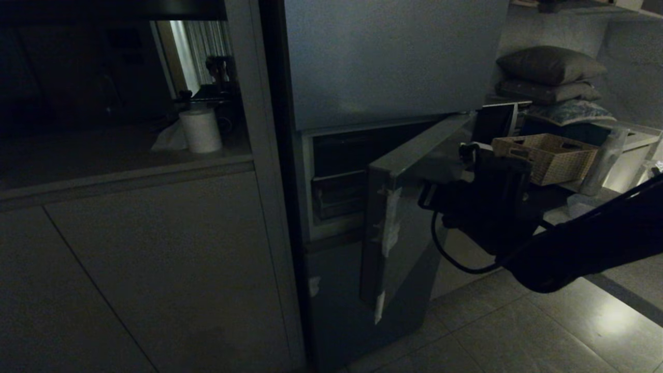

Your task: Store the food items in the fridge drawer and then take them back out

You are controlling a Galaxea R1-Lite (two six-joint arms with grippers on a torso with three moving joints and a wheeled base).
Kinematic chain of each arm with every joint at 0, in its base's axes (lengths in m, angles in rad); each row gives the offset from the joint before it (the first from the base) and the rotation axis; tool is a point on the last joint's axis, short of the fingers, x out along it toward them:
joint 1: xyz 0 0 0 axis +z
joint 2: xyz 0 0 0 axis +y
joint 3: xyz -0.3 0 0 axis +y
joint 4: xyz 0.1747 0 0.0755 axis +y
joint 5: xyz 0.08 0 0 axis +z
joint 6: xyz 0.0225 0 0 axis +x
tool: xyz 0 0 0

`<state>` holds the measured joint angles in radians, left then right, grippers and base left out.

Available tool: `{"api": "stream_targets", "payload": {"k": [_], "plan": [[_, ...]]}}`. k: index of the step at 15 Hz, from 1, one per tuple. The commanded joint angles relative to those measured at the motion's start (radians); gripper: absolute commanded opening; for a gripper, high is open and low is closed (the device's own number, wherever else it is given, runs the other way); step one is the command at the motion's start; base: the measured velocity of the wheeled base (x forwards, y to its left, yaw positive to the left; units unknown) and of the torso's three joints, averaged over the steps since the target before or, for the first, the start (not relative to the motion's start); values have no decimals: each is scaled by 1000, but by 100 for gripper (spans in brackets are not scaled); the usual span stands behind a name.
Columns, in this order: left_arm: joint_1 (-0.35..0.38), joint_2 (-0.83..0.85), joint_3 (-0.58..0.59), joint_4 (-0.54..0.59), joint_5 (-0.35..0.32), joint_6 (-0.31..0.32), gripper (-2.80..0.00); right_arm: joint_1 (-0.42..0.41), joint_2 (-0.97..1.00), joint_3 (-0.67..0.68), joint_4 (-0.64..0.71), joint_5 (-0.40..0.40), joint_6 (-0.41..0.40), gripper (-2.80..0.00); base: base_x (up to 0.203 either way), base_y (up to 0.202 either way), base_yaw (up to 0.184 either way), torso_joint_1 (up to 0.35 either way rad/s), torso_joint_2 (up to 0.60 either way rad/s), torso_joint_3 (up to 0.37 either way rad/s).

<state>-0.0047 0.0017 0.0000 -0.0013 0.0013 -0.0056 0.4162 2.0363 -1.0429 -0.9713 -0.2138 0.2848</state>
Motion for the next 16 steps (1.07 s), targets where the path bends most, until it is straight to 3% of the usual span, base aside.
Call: {"api": "stream_targets", "payload": {"k": [1,7,11,16], "plan": [[0,0,0,0,0,-1,-280,11,103,-79,-7,37,-7,-280,0,0,0,0,0,0],[0,0,0,0,0,-1,-280,17,282,-341,10,197,-49,-280,0,0,0,0,0,0],[0,0,0,0,0,-1,-280,27,442,-677,57,324,-73,-280,0,0,0,0,0,0],[0,0,0,0,0,-1,-280,44,451,-692,53,344,-84,-280,0,0,0,0,0,0]]}}
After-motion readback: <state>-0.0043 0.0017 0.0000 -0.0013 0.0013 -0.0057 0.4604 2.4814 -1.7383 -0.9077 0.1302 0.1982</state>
